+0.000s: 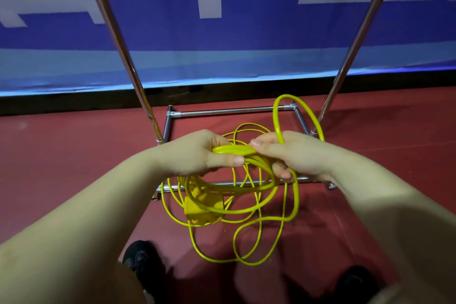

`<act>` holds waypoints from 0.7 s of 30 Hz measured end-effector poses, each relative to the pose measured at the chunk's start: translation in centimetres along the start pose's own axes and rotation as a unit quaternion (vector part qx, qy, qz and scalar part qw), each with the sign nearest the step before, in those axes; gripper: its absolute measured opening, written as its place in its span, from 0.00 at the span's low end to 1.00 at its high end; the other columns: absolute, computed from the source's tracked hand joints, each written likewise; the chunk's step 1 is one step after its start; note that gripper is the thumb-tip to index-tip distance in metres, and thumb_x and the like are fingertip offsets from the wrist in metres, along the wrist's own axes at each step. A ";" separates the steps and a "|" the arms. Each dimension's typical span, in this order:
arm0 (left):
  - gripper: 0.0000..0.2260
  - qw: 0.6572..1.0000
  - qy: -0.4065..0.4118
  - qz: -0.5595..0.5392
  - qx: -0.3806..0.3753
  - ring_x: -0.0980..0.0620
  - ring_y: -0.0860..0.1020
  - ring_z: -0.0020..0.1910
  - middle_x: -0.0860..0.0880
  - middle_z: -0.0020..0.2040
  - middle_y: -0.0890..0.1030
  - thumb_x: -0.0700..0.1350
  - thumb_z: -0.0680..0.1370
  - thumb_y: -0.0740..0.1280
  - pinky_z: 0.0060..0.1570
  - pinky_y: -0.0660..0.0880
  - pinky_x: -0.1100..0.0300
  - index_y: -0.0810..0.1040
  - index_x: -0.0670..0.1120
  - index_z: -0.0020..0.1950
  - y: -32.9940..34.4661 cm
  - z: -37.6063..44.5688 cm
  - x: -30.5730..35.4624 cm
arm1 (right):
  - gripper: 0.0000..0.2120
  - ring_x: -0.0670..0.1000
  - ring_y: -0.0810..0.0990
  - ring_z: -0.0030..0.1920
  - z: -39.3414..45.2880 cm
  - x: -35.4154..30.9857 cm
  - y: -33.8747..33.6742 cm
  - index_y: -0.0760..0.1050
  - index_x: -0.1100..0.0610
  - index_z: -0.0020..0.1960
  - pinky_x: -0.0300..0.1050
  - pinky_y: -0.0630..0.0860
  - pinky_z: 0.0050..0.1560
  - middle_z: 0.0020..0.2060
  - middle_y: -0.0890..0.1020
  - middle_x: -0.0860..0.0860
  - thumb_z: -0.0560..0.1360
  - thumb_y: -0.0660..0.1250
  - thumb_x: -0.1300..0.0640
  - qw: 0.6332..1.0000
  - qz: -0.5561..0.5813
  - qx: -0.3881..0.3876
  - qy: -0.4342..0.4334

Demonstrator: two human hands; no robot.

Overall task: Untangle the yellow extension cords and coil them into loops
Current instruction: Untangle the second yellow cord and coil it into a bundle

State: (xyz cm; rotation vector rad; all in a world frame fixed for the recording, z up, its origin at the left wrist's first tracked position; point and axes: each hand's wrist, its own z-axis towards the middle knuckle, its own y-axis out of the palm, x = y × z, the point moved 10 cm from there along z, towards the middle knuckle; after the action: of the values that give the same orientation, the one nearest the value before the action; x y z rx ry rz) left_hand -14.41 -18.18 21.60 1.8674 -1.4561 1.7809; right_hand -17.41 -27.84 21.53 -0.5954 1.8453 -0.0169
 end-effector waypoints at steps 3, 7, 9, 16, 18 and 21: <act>0.14 1.000 0.014 0.010 0.002 0.56 0.65 0.25 0.53 0.25 0.68 0.63 0.62 0.70 0.25 0.62 0.66 0.77 0.52 0.31 0.0 -0.1 0.2 | 0.17 0.45 0.66 0.19 -0.3 1.5 1.1 0.76 0.54 0.44 0.36 0.60 0.22 0.34 0.80 0.57 0.75 0.60 0.40 0.997 0.007 -0.063 0.054; 0.09 0.999 0.031 -0.020 0.022 0.58 0.66 0.24 0.54 0.24 0.68 0.57 0.64 0.72 0.25 0.64 0.67 0.78 0.55 0.29 -0.4 -0.1 0.7 | 0.19 0.44 0.64 0.17 -0.3 2.2 1.3 0.76 0.57 0.41 0.33 0.59 0.19 0.40 0.75 0.64 0.71 0.64 0.40 0.990 0.101 -0.071 0.071; 0.09 0.999 0.034 -0.020 0.030 0.60 0.67 0.24 0.56 0.23 0.69 0.54 0.65 0.73 0.25 0.65 0.69 0.77 0.52 0.30 -0.5 0.0 0.8 | 0.15 0.44 0.67 0.18 -0.6 2.1 1.7 0.77 0.55 0.44 0.32 0.58 0.16 0.39 0.81 0.59 0.75 0.61 0.44 0.986 0.119 -0.091 0.079; 0.23 0.995 0.012 -0.010 0.097 0.56 0.69 0.30 0.51 0.31 0.73 0.61 0.63 0.75 0.34 0.67 0.60 0.76 0.42 0.41 -1.7 0.4 0.0 | 0.13 0.41 0.60 0.15 -0.9 1.9 1.4 0.72 0.60 0.43 0.30 0.55 0.18 0.33 0.77 0.53 0.78 0.59 0.51 0.977 0.195 -0.047 0.073; 0.29 0.981 -0.021 0.007 0.193 0.54 0.73 0.39 0.52 0.38 0.76 0.65 0.58 0.76 0.43 0.70 0.56 0.74 0.45 0.45 -3.2 0.4 -0.6 | 0.13 0.40 0.60 0.16 -0.7 2.3 0.9 0.74 0.60 0.42 0.29 0.54 0.18 0.33 0.76 0.52 0.78 0.60 0.51 0.972 0.220 -0.012 0.077; 0.32 0.916 -0.095 0.124 0.369 0.51 0.69 0.47 0.52 0.46 0.72 0.67 0.55 0.74 0.49 0.69 0.56 0.68 0.48 0.46 -5.2 -1.3 -0.2 | 0.12 0.41 0.60 0.16 -0.2 2.9 0.0 0.75 0.59 0.43 0.30 0.54 0.18 0.33 0.77 0.52 0.78 0.61 0.51 0.965 0.245 0.058 0.075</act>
State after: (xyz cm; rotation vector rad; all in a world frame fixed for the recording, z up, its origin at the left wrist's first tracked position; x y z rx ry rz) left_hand -11.46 -14.52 24.23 2.3165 -1.2020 2.6082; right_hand -18.25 -29.07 19.06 -0.0463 2.0796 0.1623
